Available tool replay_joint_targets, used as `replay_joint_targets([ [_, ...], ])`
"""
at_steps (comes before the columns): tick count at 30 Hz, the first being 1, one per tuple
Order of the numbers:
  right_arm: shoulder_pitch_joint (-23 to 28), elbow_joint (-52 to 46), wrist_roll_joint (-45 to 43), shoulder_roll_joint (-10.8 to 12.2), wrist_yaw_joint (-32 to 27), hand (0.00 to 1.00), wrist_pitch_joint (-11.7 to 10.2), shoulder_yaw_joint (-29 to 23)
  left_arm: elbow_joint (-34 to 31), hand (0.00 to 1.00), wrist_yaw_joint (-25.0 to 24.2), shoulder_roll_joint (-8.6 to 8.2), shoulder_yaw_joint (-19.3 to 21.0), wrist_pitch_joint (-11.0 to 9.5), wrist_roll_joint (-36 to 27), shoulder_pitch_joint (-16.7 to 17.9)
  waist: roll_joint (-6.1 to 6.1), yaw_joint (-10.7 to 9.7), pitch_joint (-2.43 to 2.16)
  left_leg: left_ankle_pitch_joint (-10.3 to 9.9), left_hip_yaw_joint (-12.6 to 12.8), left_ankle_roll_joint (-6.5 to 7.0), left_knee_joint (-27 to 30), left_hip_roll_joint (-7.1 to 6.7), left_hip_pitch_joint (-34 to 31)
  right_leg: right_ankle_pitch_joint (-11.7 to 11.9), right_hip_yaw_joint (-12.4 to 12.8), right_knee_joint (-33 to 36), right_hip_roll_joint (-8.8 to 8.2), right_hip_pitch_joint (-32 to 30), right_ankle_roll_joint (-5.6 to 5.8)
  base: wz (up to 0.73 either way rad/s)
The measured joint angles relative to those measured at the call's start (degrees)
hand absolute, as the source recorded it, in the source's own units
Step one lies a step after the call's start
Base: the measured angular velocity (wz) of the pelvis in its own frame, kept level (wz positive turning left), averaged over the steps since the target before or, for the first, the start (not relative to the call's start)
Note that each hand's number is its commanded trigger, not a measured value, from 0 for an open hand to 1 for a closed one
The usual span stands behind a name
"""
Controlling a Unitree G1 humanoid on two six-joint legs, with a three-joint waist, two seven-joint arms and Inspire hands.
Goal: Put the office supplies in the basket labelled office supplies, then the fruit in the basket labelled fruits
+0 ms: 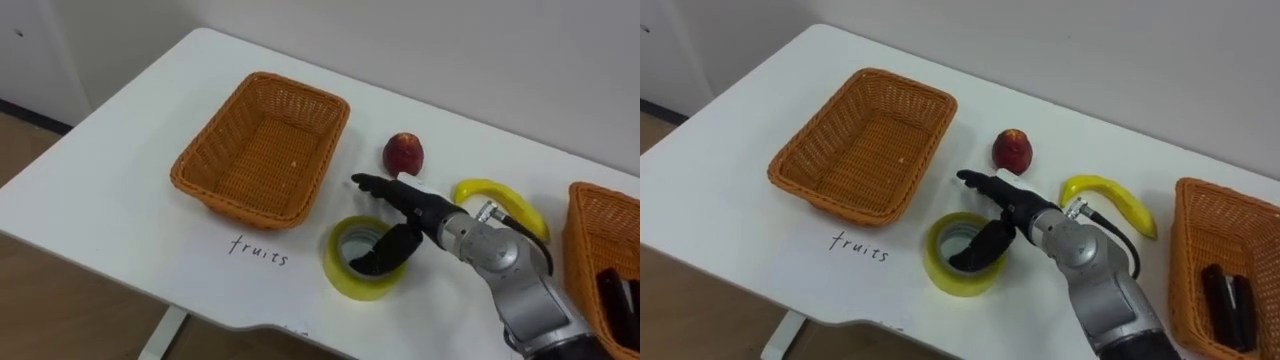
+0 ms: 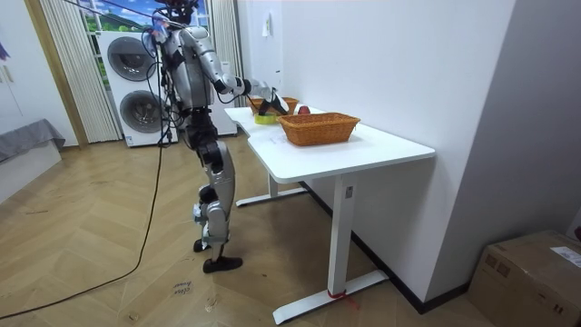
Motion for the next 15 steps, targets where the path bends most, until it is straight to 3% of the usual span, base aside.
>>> replay_joint_targets([
  [1, 0.0, 0.01, -0.36, 0.0, 0.11, 0.0, 0.0, 0.0, 0.0, 0.0, 0.0, 0.0, -0.01, 0.0, 0.0, -0.03, 0.0, 0.03, 0.0, 0.0, 0.0, 0.0, 0.01, 0.0, -0.01, 0.0, -0.01, 0.0, -0.01, 0.0, 0.0, 0.0],
  [2, -0.01, 0.05, -0.88, 0.0, 0.34, 0.07, -0.02, 0.02, 0.01, 0.0, 0.0, 0.01, -0.02, 0.0, -0.01, -0.05, 0.0, 0.13, 0.0, 0.0, 0.0, 0.0, 0.03, -0.01, -0.02, 0.01, -0.02, 0.01, -0.02, 0.0, 0.0, 0.0],
  [3, -0.07, 0.05, -1.19, 0.0, 0.46, 0.36, -0.03, 0.14, 0.01, 0.0, 0.0, 0.04, -0.04, 0.0, 0.0, -0.06, -0.02, 0.17, 0.01, 0.0, 0.0, 0.0, 0.05, -0.01, -0.04, 0.01, -0.03, 0.02, -0.02, -0.01, 0.0, 0.0],
  [4, -0.12, 0.05, -1.49, 0.0, 0.54, 0.78, -0.03, 0.21, 0.01, 0.0, -0.01, 0.05, -0.04, 0.0, 0.0, -0.07, -0.03, 0.17, 0.02, 0.0, 0.0, 0.0, 0.05, -0.01, -0.05, 0.01, -0.02, 0.02, -0.02, -0.02, 0.0, 0.0],
  [5, -0.24, 0.05, -2.11, 0.0, 0.71, 0.97, -0.04, 0.42, 0.01, 0.0, -0.02, 0.06, -0.05, 0.0, 0.0, -0.09, -0.04, 0.17, 0.02, 0.0, 0.0, 0.0, 0.06, -0.01, -0.05, 0.01, -0.03, 0.02, -0.02, -0.03, 0.0, 0.0],
  [15, -2.66, 0.2, -5.87, -0.24, 0.44, 1.0, 0.02, 0.34, 0.01, 0.0, -0.28, 0.14, -0.06, -0.01, 0.0, -0.75, -0.08, 0.31, 0.04, -0.01, 0.0, 0.01, -0.05, -0.01, -0.05, 0.01, -0.11, -0.02, 0.01, -0.1, 0.0, 0.0],
])
